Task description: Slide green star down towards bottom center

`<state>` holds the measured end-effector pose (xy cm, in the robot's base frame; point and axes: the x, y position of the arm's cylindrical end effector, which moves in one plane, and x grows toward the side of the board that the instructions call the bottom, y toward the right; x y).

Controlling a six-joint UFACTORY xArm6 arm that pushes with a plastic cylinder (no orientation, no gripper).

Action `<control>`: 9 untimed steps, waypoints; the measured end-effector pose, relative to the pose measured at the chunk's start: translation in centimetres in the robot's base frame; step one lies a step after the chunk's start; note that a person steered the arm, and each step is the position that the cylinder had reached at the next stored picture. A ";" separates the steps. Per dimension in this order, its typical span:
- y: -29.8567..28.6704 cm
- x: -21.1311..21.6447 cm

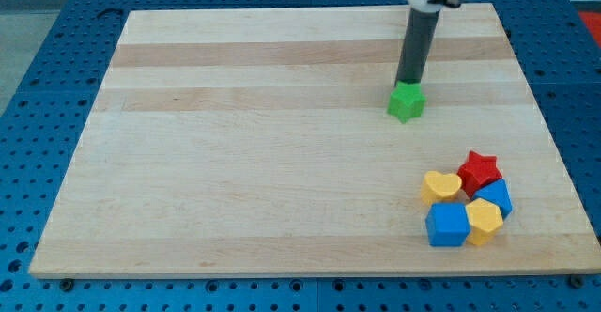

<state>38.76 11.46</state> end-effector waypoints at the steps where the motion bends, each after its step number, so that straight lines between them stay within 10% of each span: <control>1: -2.2 1.7; 6: -0.9 8.7; 9: -0.9 5.3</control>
<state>44.06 10.54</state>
